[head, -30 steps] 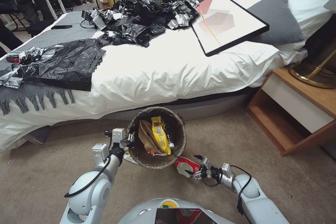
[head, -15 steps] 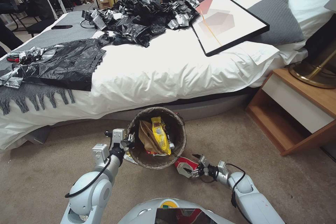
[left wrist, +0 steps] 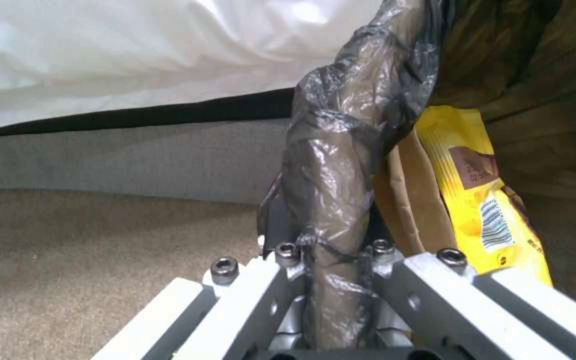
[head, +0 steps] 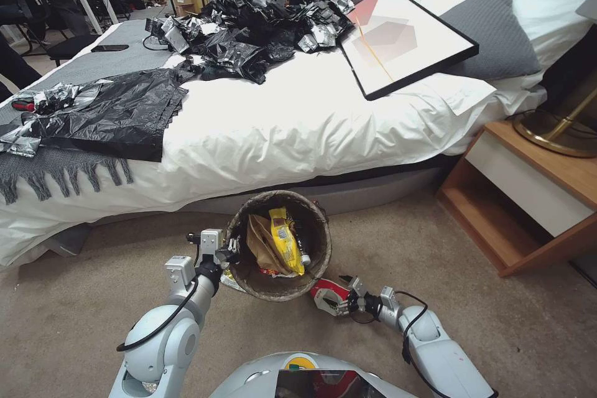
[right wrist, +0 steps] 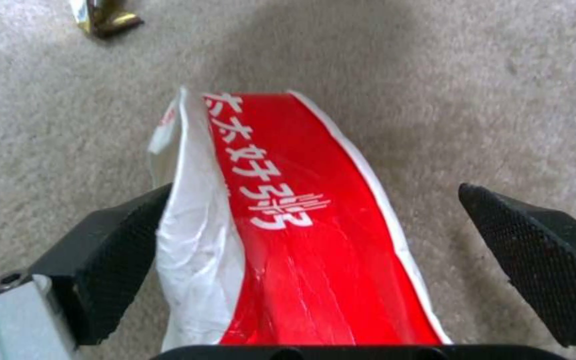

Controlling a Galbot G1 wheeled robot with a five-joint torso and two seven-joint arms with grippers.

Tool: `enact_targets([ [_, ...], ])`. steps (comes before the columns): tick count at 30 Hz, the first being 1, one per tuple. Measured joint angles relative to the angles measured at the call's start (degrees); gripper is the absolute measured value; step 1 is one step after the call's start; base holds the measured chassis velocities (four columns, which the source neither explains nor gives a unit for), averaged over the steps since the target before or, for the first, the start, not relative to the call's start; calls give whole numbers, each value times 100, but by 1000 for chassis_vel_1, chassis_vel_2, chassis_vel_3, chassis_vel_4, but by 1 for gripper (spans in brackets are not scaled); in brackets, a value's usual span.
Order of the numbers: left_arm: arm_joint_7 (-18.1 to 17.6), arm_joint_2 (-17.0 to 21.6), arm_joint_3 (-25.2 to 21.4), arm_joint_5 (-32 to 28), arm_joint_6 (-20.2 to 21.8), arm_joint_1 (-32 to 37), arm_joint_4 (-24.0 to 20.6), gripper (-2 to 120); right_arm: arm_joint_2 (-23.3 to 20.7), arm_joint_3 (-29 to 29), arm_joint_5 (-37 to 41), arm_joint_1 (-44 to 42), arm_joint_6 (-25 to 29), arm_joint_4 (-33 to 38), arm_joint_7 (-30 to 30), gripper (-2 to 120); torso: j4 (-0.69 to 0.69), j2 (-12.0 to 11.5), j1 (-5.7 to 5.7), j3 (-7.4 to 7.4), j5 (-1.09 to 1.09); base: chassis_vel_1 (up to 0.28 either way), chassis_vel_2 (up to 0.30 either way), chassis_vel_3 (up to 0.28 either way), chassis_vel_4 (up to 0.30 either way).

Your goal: Pick up the trash bin, then pick up the garbage from the floor and place it into the trash bin.

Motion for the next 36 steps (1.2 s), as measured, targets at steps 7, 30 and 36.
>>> enact_targets([
  [7,0,-4,-1,-1,-5,0,0,0,28,4,-100,16,40,-98,15,89,0,0,0,0,0,0,0,0,0],
  [30,3,-2,19,-6,-7,-18,-9,0,8,114,-154,-28,111,-171,8,20,1,0,-1,0,0,0,0,0,0],
  [36,3,4,22,-6,-7,-19,-8,0,-4,137,-145,-44,119,-144,32,6,-1,0,0,0,0,0,0,0,0],
])
